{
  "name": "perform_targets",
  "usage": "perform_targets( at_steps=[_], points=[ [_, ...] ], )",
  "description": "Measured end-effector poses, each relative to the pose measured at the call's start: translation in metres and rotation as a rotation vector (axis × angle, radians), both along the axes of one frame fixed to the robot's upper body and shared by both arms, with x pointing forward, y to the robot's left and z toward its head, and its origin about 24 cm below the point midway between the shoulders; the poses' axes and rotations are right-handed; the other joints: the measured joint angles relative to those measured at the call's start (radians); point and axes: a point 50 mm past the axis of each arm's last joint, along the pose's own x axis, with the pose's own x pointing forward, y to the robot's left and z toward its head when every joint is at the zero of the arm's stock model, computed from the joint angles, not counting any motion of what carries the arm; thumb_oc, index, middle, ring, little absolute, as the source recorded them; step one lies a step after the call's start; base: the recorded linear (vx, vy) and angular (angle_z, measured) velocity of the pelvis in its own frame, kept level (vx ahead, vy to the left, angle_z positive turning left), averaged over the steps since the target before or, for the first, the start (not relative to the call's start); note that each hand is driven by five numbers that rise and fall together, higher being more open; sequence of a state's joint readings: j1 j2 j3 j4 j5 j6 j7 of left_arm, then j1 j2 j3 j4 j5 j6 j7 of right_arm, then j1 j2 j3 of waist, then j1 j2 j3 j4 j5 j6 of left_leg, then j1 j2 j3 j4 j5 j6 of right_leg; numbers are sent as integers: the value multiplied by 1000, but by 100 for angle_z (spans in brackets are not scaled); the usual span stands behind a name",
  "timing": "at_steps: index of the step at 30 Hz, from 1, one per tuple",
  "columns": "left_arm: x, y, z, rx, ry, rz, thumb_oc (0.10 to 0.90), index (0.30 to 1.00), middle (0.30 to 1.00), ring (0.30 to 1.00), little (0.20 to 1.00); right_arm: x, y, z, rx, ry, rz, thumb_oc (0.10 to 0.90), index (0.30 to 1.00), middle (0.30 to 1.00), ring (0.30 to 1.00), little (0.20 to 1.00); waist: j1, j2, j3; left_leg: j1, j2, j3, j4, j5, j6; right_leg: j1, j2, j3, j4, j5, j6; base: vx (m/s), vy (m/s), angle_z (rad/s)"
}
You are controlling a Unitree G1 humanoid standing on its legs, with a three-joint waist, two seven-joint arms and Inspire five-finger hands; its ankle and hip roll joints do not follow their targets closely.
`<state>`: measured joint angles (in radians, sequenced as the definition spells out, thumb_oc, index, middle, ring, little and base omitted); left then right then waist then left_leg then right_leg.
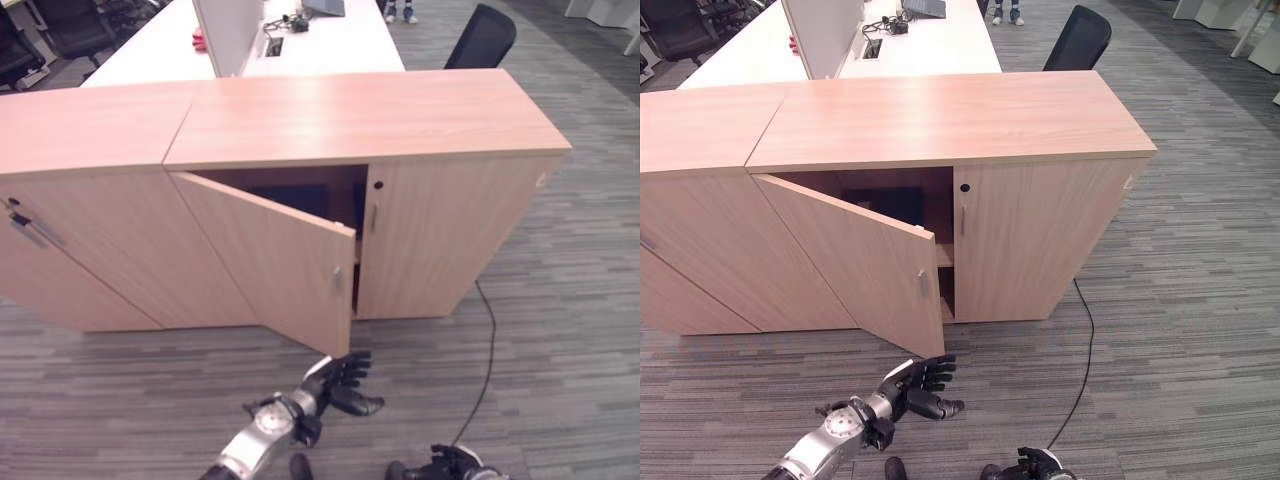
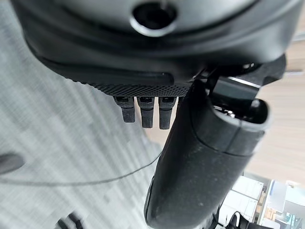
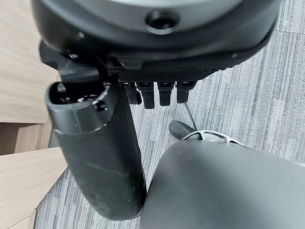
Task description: Put the empty folder in the office cabinet
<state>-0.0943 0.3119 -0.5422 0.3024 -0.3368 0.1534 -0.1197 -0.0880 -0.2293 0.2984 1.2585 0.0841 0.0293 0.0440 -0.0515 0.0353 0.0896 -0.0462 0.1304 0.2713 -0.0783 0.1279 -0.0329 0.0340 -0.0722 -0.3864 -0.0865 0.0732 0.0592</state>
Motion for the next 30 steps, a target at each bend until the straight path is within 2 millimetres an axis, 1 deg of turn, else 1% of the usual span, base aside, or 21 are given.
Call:
perform_targets(
  at_steps=[2,4,7,8,9,12,14,16,17,18,19,20,21,23,24,25,26,27,28,29,30],
  points=[
    [6,3,5,24,-26,-12,800,900,900,900,900,-1,0,0,-1,4,3,800,900,900,900,900,-2,-2,0,18,2,1,0,0,0,17,0,-1,1,-2,-1,36,6,-11],
    [10,0,8,28,-41,-34,800,900,900,900,900,-2,1,-1,-1,6,4,800,900,900,900,900,-5,-5,0,34,3,0,0,0,0,28,0,2,1,-4,-1,34,11,-16],
    [16,-7,30,0,-116,-111,800,900,900,900,900,-1,3,-1,0,2,4,800,900,900,900,900,-27,-12,-1,44,6,0,0,1,0,35,3,9,0,-5,-2,29,9,-9],
    [19,-13,46,-15,-174,-163,800,900,900,900,900,-1,5,-1,2,2,2,800,900,900,900,900,-29,-20,-1,51,7,-1,0,1,-1,42,4,10,0,-7,-3,0,0,0],
    [21,-14,57,-28,-222,-178,800,900,900,900,900,-1,6,-1,1,0,-1,800,900,900,900,900,-30,-24,-4,53,8,-3,-1,2,-2,43,5,10,0,-7,-2,0,0,0],
    [24,-18,98,-121,-416,-187,800,900,900,900,900,-4,5,-2,0,-2,-38,800,900,900,900,900,-24,-29,-7,51,14,-12,-1,5,-7,47,13,9,-2,-11,2,-15,-26,7],
    [15,-10,90,-198,-410,-100,800,900,900,900,900,-3,5,-2,5,-10,-49,800,900,900,900,900,-15,-23,-13,51,28,-14,-1,-6,-24,45,26,12,-8,-21,13,-23,-40,2],
    [9,-3,76,-220,-346,-32,800,900,900,900,900,-12,4,-3,7,4,-55,800,900,900,900,900,-3,-28,-18,50,34,-20,0,-5,-29,41,32,13,-8,-26,7,-23,-48,2],
    [1,6,59,-186,-282,-4,800,900,900,900,900,-15,4,-4,8,9,-61,800,900,900,900,900,17,-29,-18,43,41,-29,6,-7,-32,45,41,13,-7,-33,3,-64,-79,3],
    [-8,18,42,-151,-214,41,800,900,900,900,900,-17,4,-5,12,12,-66,800,900,900,900,900,24,-34,-20,34,45,-30,26,-14,-43,39,44,13,-8,-45,3,-59,-73,6],
    [-27,37,15,-79,-90,102,800,900,900,900,900,-15,2,-4,11,9,-76,800,900,900,900,900,46,-35,-21,15,53,-40,48,-12,-46,41,61,10,2,-51,2,-77,-110,3],
    [-52,67,-12,-4,33,193,800,900,900,900,900,-13,3,-4,23,6,-83,800,900,900,900,900,69,-57,-16,-36,61,-74,125,-4,-65,17,51,18,6,-66,-4,-33,-79,6],
    [-65,84,-26,63,105,250,800,900,900,900,900,-16,4,-5,22,17,-86,800,900,900,900,900,85,-77,-12,-46,55,-102,141,24,-80,23,47,15,-6,-66,-6,-55,-76,1],
    [-90,110,-45,166,226,295,800,900,900,900,900,-19,-1,-5,14,28,-104,800,900,900,900,900,117,-88,-4,-51,54,-152,149,49,-105,25,48,14,-8,-67,-10,-57,-28,17],
    [-110,130,-50,226,289,318,800,900,900,900,900,-23,-7,-4,1,32,-107,800,900,900,900,900,125,-103,12,-86,27,-256,202,57,-120,27,43,21,-8,-71,-19,-33,7,35],
    [-117,133,-51,234,306,324,800,900,900,900,900,-22,-11,-3,-9,30,-107,800,900,900,900,900,136,-108,18,-96,3,-299,234,37,-118,26,33,34,-7,-71,-20,-21,25,21],
    [-123,133,-52,229,324,330,800,900,900,900,900,-22,-18,-2,-25,30,-108,800,900,900,900,900,152,-109,20,-88,-44,-353,260,1,-108,18,19,67,0,-71,-20,-13,21,-17],
    [-125,129,-54,210,332,336,800,900,900,900,900,-22,-24,0,-42,33,-110,800,900,900,900,900,159,-103,20,-75,-85,-388,273,-29,-96,12,9,86,7,-70,-19,-7,74,-23],
    [-121,120,-51,174,309,329,800,900,900,900,900,-22,-34,2,-67,34,-115,800,900,900,900,900,158,-88,35,-43,-117,-396,258,-62,-68,7,5,120,15,-69,-19,22,93,-6],
    [-113,113,-48,143,279,325,800,900,900,900,900,-25,-41,3,-88,48,-142,800,900,900,900,900,160,-68,43,-33,-124,-404,243,-68,-58,7,6,128,21,-68,-19,21,91,-1],
    [-104,102,-44,101,239,315,800,900,900,900,900,-27,-44,3,-100,64,-172,800,900,900,900,900,166,-53,53,-16,-128,-448,215,-71,-54,2,4,134,27,-67,-17,49,122,-7]
  ],
)
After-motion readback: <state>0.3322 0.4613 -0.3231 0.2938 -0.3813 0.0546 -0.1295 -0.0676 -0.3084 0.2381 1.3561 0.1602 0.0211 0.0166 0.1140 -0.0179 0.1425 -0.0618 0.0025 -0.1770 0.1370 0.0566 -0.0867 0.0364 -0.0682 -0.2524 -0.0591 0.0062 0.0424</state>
